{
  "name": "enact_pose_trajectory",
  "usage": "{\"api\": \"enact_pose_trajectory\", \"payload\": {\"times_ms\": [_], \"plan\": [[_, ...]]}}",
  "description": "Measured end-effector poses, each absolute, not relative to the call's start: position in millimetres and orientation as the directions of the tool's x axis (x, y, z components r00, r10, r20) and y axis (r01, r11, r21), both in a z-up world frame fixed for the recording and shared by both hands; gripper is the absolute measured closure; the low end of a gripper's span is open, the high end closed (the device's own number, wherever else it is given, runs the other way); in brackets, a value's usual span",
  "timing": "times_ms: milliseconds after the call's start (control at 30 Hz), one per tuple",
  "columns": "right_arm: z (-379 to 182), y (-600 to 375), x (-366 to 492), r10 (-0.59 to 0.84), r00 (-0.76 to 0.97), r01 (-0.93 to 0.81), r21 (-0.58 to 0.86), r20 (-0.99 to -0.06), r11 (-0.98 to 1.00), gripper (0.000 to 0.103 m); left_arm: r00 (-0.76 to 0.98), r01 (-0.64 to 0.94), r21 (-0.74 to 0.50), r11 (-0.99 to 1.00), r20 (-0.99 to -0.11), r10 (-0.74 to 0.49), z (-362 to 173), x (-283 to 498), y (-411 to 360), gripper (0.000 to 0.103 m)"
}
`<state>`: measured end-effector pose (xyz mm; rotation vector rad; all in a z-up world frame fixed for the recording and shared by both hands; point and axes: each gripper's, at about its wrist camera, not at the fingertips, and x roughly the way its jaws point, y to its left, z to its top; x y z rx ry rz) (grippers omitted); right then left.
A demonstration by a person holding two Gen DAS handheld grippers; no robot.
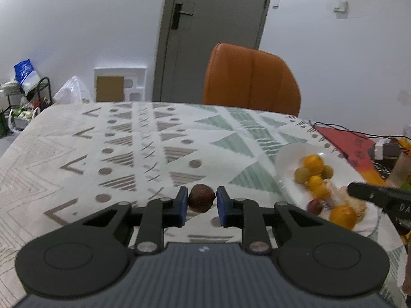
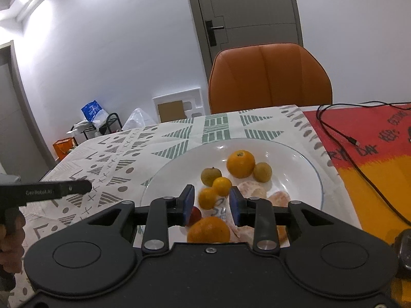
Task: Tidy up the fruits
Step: 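Carry the kiwi and mandarin to the plate and open both tools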
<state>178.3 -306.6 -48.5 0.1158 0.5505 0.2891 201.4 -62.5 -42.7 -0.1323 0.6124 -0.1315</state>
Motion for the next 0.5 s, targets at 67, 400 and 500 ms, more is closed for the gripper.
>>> {"api": "enact_pose_trajectory", "payload": {"times_ms": [67, 400, 500], "plan": [[-48, -312, 174, 0.304, 0.815, -0.239, 0.191, -0.493, 0.952, 0.072, 0.812, 0.098, -0.159, 0.982, -0.557, -0.171, -40, 201, -70, 0.081], [-50, -338, 156, 0.304, 0.824, -0.219, 0.226, -0.479, 0.949, 0.072, 0.812, 0.16, -0.135, 0.978, -0.545, -0.208, -33, 204, -112, 0.081], [-50, -344, 153, 0.302, 0.828, -0.213, 0.233, -0.473, 0.949, 0.072, 0.813, 0.174, -0.128, 0.976, -0.54, -0.216, -31, 204, -121, 0.081]]}}
